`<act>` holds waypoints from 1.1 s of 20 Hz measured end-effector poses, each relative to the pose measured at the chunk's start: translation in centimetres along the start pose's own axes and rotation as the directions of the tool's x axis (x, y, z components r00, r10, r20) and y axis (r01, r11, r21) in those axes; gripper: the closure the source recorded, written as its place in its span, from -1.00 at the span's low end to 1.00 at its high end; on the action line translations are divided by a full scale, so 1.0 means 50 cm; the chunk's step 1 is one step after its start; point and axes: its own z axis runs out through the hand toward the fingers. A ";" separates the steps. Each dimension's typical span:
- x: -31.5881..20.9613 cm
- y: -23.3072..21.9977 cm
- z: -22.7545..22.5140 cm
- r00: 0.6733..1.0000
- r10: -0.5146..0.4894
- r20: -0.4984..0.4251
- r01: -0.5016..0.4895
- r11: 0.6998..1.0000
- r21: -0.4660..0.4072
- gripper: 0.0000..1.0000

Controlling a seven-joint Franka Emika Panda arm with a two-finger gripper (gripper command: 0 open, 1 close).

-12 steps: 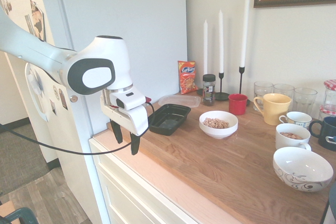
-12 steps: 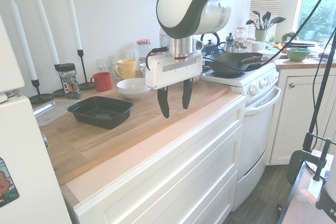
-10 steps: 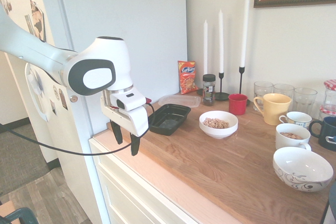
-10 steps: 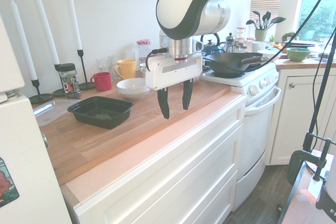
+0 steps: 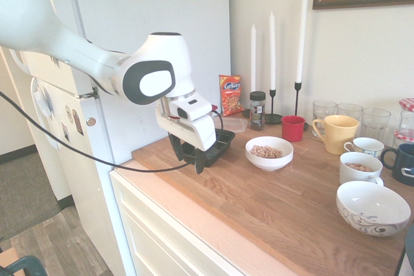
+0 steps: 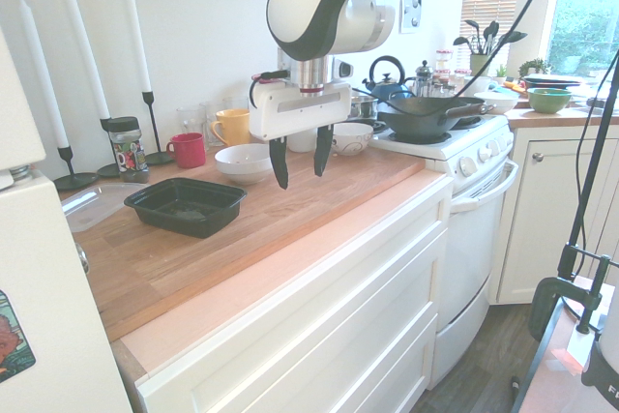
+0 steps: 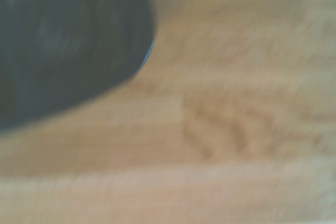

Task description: Put the cereal into the box

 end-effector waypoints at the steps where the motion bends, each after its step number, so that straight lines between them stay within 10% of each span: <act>1: 0.031 -0.008 -0.001 1.000 0.020 0.006 -0.020 1.000 0.005 -1.00; 22: 0.462 -0.129 0.103 0.986 0.160 -0.047 -0.160 0.987 0.020 -1.00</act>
